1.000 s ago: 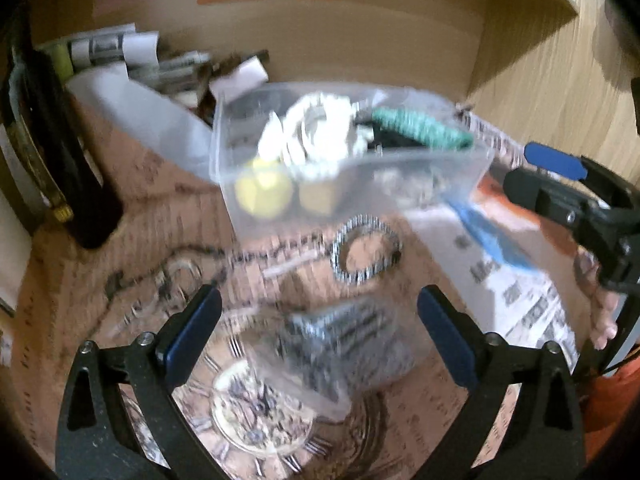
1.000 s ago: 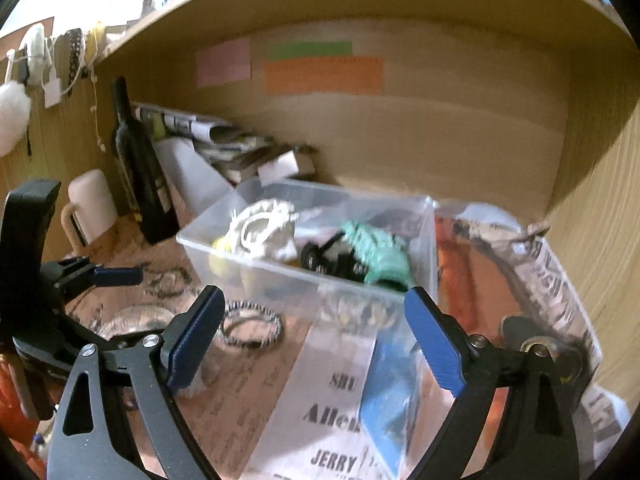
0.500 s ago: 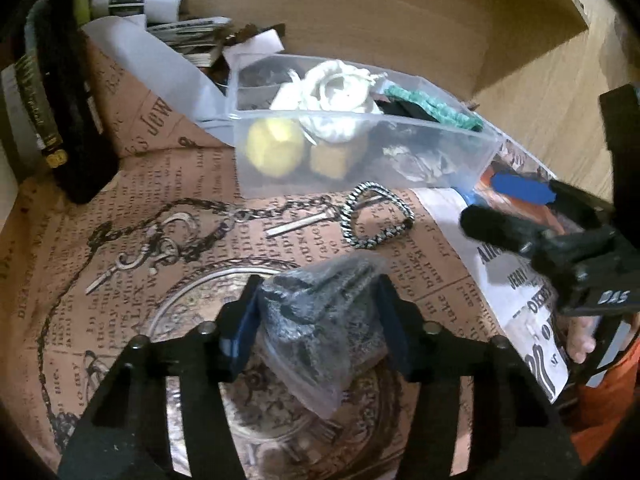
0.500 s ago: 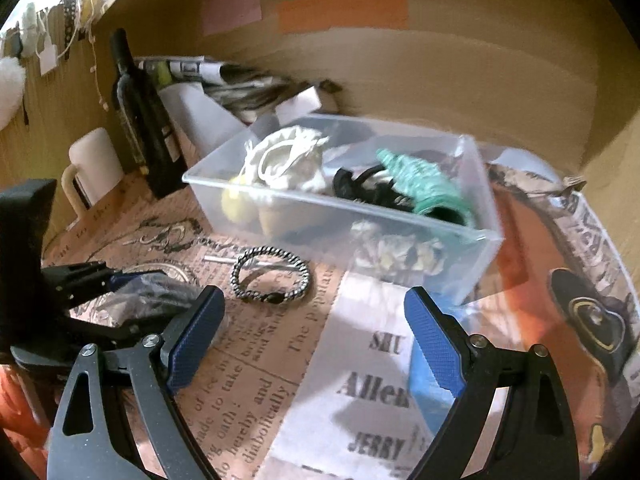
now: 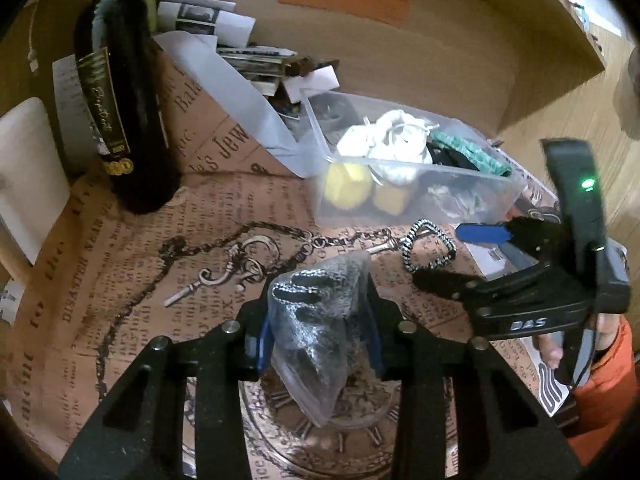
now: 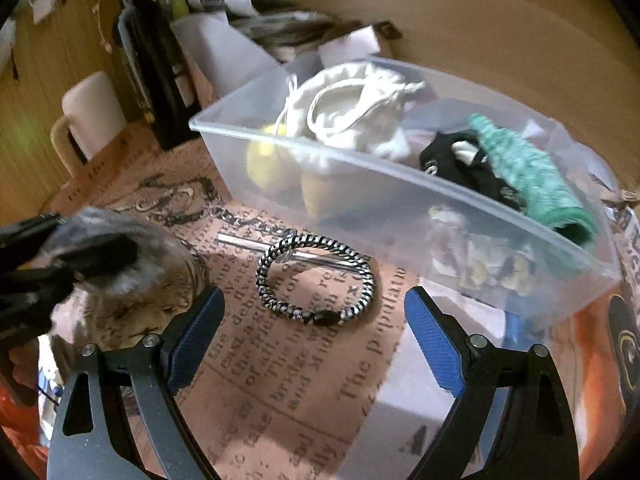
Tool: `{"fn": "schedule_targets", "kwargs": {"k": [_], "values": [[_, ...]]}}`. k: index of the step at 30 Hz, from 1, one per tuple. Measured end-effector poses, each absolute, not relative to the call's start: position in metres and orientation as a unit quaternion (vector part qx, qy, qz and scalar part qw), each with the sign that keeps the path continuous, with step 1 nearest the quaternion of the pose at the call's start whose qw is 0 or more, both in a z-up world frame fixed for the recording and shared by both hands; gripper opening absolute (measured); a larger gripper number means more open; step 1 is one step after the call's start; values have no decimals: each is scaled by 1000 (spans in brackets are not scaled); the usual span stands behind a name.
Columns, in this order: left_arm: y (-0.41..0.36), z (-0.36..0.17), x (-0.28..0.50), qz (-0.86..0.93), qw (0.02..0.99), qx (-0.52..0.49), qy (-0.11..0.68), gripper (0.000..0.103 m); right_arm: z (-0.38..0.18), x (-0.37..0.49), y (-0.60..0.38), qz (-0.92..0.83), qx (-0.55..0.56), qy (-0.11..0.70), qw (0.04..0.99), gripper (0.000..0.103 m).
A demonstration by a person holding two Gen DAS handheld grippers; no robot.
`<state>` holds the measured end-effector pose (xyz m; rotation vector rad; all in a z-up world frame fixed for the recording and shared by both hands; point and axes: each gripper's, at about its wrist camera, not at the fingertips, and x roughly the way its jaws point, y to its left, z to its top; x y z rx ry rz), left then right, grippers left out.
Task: Organize soft objects
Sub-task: 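Grasp the clear bag of dark items with the left gripper while the right gripper grasps the beaded bracelet, then carry the clear bag and bracelet into the box and open both grippers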
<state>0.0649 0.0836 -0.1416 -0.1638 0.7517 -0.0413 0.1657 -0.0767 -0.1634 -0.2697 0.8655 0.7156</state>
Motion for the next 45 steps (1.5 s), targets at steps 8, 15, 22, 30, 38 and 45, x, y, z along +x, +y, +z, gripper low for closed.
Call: {"fn": "schedule_targets", "kwargs": {"k": [8,15,22,30,38,45], "values": [[84,-134,64,-28,932,-81,351,37,-171,166,-65,324,-154,406,840,56],[76,-111,67,-39,944,-69,321,37,-166,155,-75,332,-137,399,844,14],[69,-83,79,-45,955,-62,287,37,-135,140,-103,334,-117,358,864,13],[61,-55,105,-47,964,-58,256,37,-82,134,-138,322,-73,281,901,14],[47,-54,144,-50,961,-54,268,37,-63,162,-150,297,-41,245,922,14],[41,-76,179,-48,949,-53,308,37,-72,190,-141,292,-39,260,919,14]]}}
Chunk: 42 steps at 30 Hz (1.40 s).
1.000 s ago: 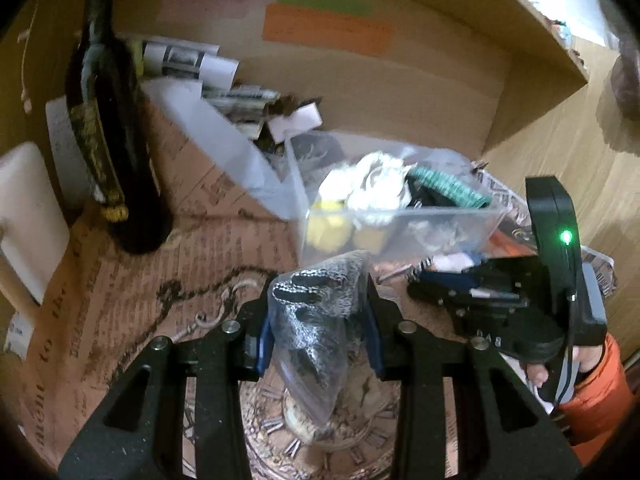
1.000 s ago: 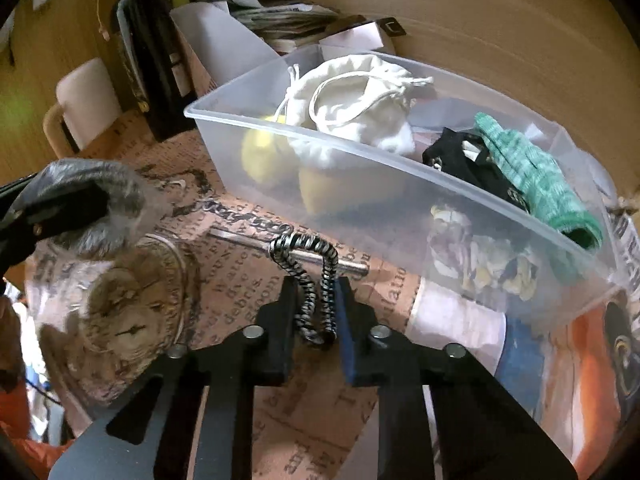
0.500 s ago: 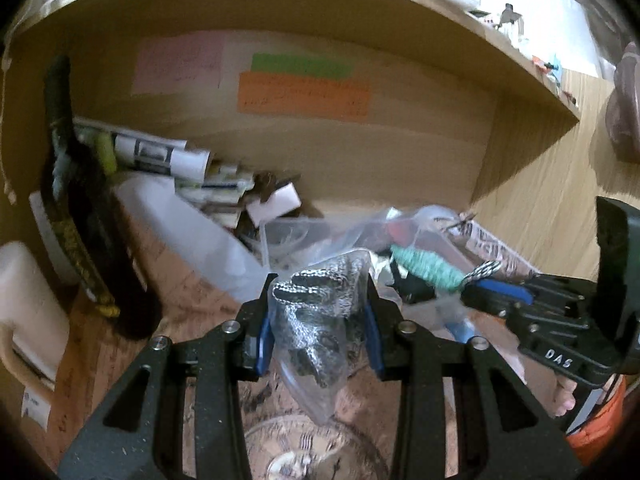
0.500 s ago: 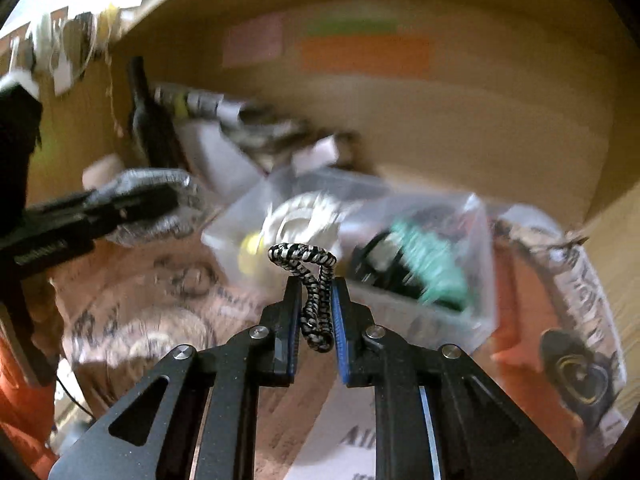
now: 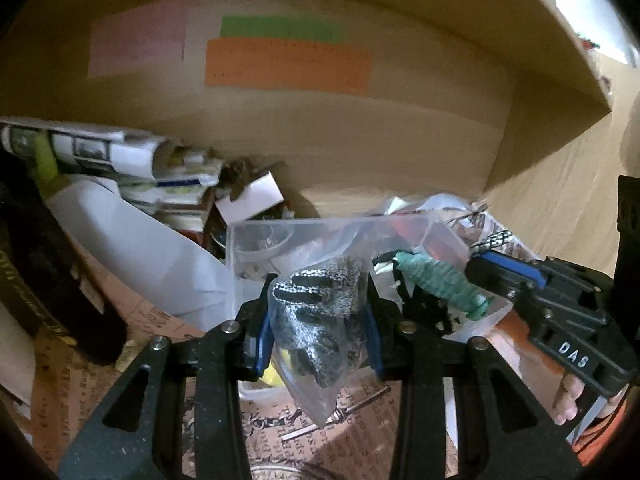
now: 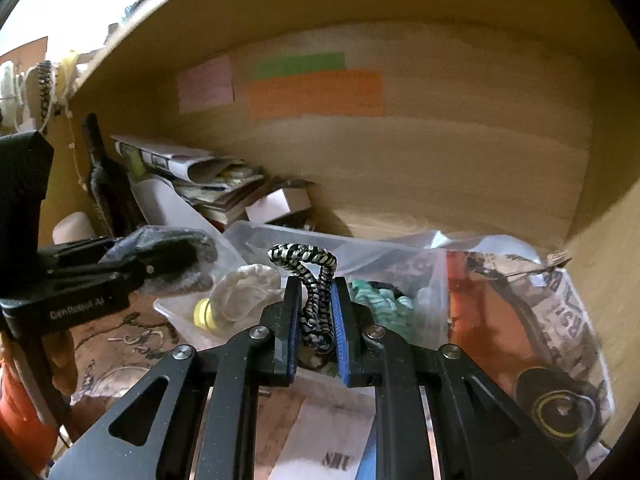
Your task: Organize soft objects
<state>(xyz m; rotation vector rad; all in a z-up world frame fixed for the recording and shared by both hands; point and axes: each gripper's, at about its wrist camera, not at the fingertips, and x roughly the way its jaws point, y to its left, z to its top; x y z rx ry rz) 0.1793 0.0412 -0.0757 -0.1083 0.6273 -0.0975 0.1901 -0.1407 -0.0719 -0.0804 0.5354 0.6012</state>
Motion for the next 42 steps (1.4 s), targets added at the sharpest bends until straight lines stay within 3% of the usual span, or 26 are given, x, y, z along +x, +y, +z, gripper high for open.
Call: {"fn": "schedule_targets", "kwargs": {"k": [12,13,16,19,23,26,42], "values": [[25,-106,208,-51,937,-27,344,42,-114,221,-114,302,-60,323,895,14],[24,-106,208,-50,937,-25,345,46,-115,221,-113,304,-62,326,893,16],[26,-108,208,-49,934,-28,353,57,-118,220,-112,304,-70,331,890,37],[33,-107,205,-50,933,-40,355,68,-117,217,-114,301,-78,327,892,47],[37,-103,198,-54,932,-46,355,68,-113,212,-116,306,-80,321,892,50],[37,-96,190,-58,934,-45,349,68,-109,207,-116,305,-85,313,896,61],[32,-27,112,-52,971,-35,232,70,-48,155,-152,288,-64,215,931,75]]}}
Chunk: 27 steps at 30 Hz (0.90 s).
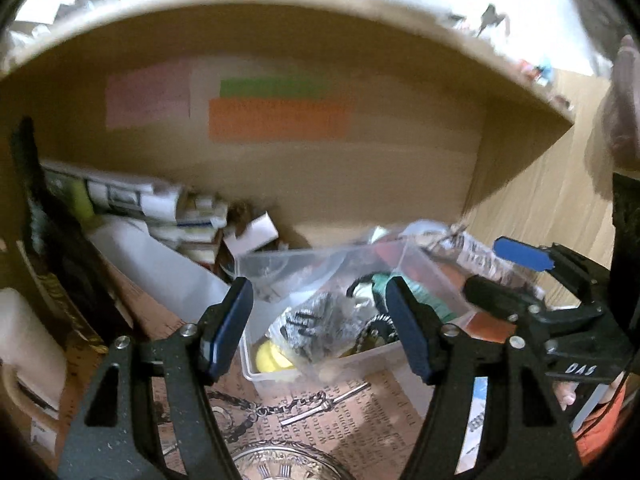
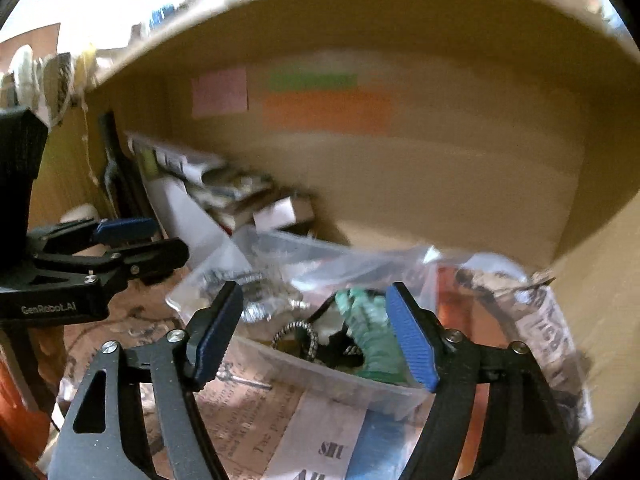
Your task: Organize soft objects
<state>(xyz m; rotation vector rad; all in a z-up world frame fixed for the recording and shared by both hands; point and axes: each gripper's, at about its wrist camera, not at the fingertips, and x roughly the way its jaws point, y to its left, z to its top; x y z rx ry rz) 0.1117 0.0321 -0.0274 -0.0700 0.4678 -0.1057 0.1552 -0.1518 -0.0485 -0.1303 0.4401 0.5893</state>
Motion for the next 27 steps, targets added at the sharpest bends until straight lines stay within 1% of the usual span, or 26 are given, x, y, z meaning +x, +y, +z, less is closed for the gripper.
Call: {"fn": "schedule_targets", "kwargs": {"k": [2,3,4,5,8,10,12,13,15,27], "values": [[31,-19,99,-48,976,-34,212,74,-36,143,-160,284,-57,189,938,78],[31,-14,91,-44,979,-34,197,84,-31,138,-163,282,-55,179,941,79],[31,-11,85,-42,981,-35,186,91,-26,133,-166,280,-52,168,944,81],[31,-8,78,-37,984,-35,172,93,-21,128,-169,278,-49,157,946,84],[27,1,61,-33,989,-26,145,94,-9,113,-179,274,-39,129,952,85],[26,6,52,-34,990,-23,134,94,-4,106,-184,272,-32,117,955,89],[23,8,45,-36,991,-21,126,97,0,99,-188,270,-24,107,956,96],[23,9,40,-35,992,-21,123,102,1,96,-190,270,-21,103,957,98],[22,11,33,-31,993,-22,115,103,2,90,-191,268,-18,95,958,103],[13,9,19,-32,993,-15,113,103,0,69,-192,263,-20,88,961,103]]}}
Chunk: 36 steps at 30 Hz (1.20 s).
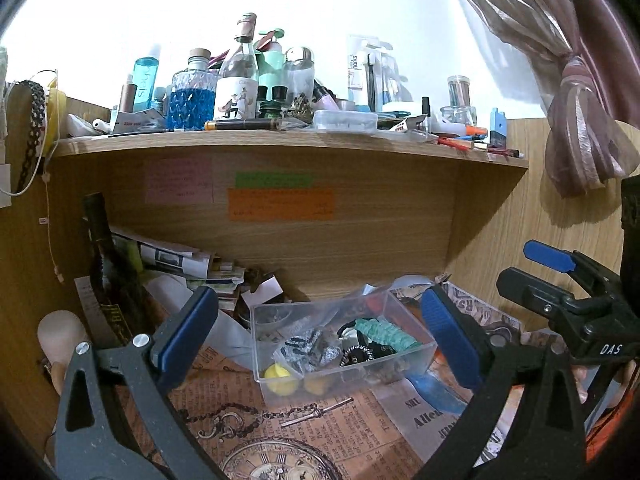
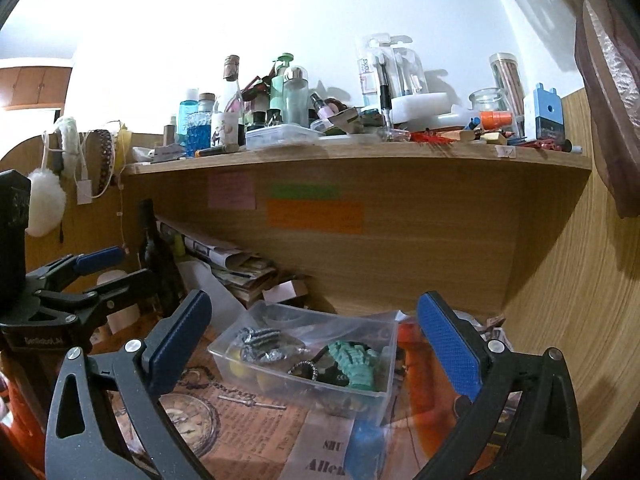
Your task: Organize soft objects
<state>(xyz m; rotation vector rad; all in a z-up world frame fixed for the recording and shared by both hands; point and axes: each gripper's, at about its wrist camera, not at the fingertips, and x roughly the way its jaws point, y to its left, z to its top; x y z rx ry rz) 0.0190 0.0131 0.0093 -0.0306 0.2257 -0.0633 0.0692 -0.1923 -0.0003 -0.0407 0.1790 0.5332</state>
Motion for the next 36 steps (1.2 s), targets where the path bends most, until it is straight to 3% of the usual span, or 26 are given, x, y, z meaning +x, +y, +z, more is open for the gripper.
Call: {"fn": "schedule_targets", "kwargs": {"k": [36], "values": [[13,8,19,-34,993,-10,110,103,-4,69,-188,265,-18,98,959,103]]}}
